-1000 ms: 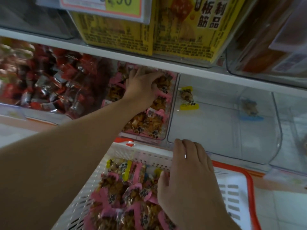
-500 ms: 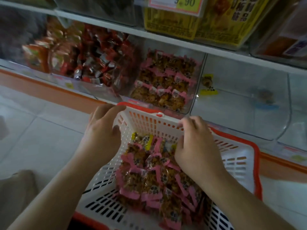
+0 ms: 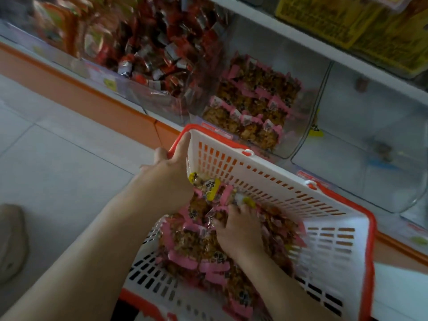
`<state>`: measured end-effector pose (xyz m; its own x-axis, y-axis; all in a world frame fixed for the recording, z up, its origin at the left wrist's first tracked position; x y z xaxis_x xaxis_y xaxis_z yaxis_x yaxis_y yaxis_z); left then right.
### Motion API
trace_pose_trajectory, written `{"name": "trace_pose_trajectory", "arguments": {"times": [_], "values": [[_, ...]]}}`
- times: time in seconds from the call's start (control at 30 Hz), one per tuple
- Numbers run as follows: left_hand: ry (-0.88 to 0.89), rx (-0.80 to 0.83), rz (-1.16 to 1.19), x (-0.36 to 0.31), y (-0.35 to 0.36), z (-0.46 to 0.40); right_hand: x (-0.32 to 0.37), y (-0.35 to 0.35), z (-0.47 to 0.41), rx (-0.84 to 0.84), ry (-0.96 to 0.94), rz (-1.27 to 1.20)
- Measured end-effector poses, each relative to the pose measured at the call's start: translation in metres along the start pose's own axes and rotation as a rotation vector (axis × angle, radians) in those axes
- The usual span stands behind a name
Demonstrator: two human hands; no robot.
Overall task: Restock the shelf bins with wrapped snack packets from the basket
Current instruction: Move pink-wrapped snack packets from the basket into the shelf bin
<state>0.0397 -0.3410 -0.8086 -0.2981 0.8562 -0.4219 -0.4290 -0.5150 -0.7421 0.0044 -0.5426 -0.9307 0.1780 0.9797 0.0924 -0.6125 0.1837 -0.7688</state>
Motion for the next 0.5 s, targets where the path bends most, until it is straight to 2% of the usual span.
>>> {"name": "trace_pose_trajectory", "arguments": {"times": [0.1, 0.33, 0.5], "values": [[-0.009, 0.008, 0.027, 0.003, -0.004, -0.004, 0.008, -0.001, -0.008, -0.039, 0.047, -0.014], [-0.001, 0.01, 0.098, 0.002, -0.007, 0.001, 0.027, 0.004, 0.007, 0.1, -0.013, 0.265], [-0.047, -0.011, 0.104, -0.002, -0.016, 0.005, 0.027, -0.004, 0.011, 0.086, -0.06, 0.261]]}}
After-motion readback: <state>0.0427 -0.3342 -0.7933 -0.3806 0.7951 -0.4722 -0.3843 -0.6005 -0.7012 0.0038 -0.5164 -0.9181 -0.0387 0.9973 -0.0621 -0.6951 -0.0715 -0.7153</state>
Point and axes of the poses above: each hand's wrist, its own z-axis away from the middle knuckle, its own y-axis out of the palm, x = y × z, the point moved 10 cm from there along -z, towards the middle knuckle, and after that the axes turned 9 degrees about y, right-handed, at the moved point
